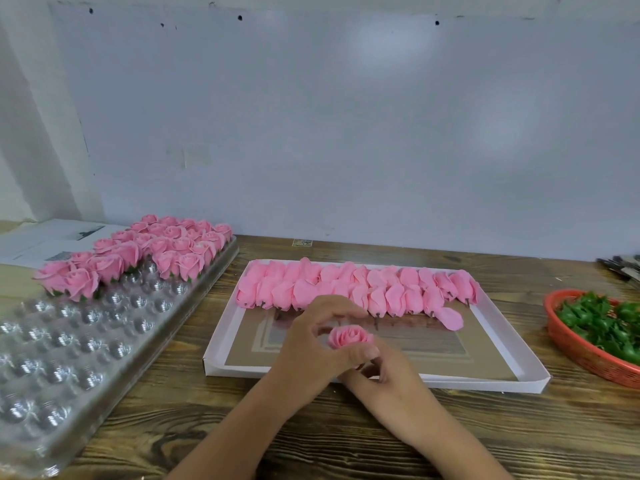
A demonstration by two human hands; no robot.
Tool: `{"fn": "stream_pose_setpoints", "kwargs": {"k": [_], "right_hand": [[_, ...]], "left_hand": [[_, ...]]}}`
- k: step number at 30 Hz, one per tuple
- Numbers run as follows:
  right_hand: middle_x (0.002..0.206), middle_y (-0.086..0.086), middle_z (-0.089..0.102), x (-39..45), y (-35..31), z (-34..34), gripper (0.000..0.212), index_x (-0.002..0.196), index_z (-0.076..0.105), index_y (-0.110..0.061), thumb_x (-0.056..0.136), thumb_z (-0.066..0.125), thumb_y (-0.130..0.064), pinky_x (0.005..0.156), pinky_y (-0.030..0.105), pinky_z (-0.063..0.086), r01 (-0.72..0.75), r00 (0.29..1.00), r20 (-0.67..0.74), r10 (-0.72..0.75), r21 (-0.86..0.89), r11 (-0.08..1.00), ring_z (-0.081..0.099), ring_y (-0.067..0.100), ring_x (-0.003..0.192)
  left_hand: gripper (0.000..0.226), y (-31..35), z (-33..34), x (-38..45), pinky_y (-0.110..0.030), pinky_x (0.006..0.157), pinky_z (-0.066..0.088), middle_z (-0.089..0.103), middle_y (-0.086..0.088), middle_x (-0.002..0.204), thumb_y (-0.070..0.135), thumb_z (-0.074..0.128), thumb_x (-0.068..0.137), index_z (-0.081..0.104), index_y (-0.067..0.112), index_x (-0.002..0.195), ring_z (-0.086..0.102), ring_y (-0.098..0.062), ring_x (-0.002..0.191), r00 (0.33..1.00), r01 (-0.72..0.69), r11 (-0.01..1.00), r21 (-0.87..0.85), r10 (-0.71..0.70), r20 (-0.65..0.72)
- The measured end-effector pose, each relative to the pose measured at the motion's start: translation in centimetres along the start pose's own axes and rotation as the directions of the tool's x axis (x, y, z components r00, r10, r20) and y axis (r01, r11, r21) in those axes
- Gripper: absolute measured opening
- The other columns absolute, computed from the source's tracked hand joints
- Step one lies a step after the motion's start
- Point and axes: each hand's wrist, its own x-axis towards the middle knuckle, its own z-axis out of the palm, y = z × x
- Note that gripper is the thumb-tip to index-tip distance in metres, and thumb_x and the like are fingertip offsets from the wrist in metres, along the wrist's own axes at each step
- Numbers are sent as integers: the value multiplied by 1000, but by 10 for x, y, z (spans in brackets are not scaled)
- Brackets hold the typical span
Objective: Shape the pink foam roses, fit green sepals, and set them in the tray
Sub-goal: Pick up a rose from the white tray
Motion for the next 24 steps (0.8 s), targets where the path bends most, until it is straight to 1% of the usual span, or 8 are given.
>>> {"fn": "stream_pose_setpoints", "kwargs": {"k": [3, 5, 7, 10, 12, 17, 20, 24], "right_hand": [[90, -29, 65, -3, -1, 0, 30, 96, 61, -52, 87, 58, -24, 75, 9, 45, 54, 996, 69, -50, -65, 996, 62, -4, 90], [92, -31, 64, -5, -2, -1, 34, 94, 60, -55, 86, 59, -22, 76, 6, 42, 69, 995, 82, -62, -86, 994, 61, -7, 92], [101, -24, 68, -4, 0, 0, 23, 101, 63, -45, 85, 58, -29, 79, 12, 46, 59, 997, 62, -55, -63, 996, 63, -3, 98], [107, -18, 70, -1, 5, 3, 25, 112, 64, -37, 88, 58, -40, 84, 21, 52, 53, 998, -23, -54, -39, 998, 65, 2, 101], [102, -17, 70, 0, 7, 4, 23, 109, 63, -37, 88, 57, -43, 82, 25, 52, 50, 995, -82, -56, -81, 995, 65, 4, 96], [99, -22, 67, 0, 13, 5, 18, 105, 59, -42, 87, 56, -43, 79, 16, 48, 44, 992, -111, -66, -191, 981, 64, 1, 95], [99, -24, 69, -1, 14, 6, 18, 103, 63, -39, 88, 54, -44, 76, 17, 50, 36, 991, -124, -58, -174, 984, 65, -1, 92], [104, -24, 70, -3, 15, 6, 25, 112, 65, -37, 90, 55, -40, 78, 15, 51, 45, 986, -154, -67, -142, 989, 65, -2, 97]], "left_hand": [[22, 5, 1, -2, -23, 86, 55, 72, 5, 104, 45, 81, 74, 77, 31, 90, 68, -14, 102, 999, -28, 996, -84, 32, 39], [17, 6, 1, -3, -22, 82, 55, 74, 2, 97, 37, 81, 76, 77, 26, 87, 70, -12, 93, 996, -24, 993, -112, 34, 87], [23, 7, 0, -4, -23, 80, 57, 75, 3, 98, 44, 82, 75, 77, 29, 93, 71, -12, 91, 993, 2, 993, -119, 12, 117], [43, 7, 1, -5, -23, 80, 57, 74, 8, 104, 61, 80, 70, 73, 37, 106, 70, -13, 97, 998, 29, 994, -102, -23, 62], [36, 7, 3, -4, -21, 84, 55, 74, 8, 106, 62, 76, 74, 74, 40, 103, 70, -12, 100, 1000, 1, 992, -126, 0, 2], [18, 5, 4, -4, -16, 92, 50, 75, 14, 108, 45, 70, 83, 77, 38, 98, 67, -7, 109, 999, 28, 998, -54, -27, 19], [24, 4, 4, -4, -15, 91, 51, 74, 15, 111, 41, 73, 82, 76, 39, 106, 67, -5, 109, 996, 70, 996, -56, -67, 58], [38, 2, 5, -4, -12, 88, 50, 71, 18, 116, 46, 75, 79, 70, 39, 117, 65, -1, 110, 991, 106, 993, -52, -101, 91]]}}
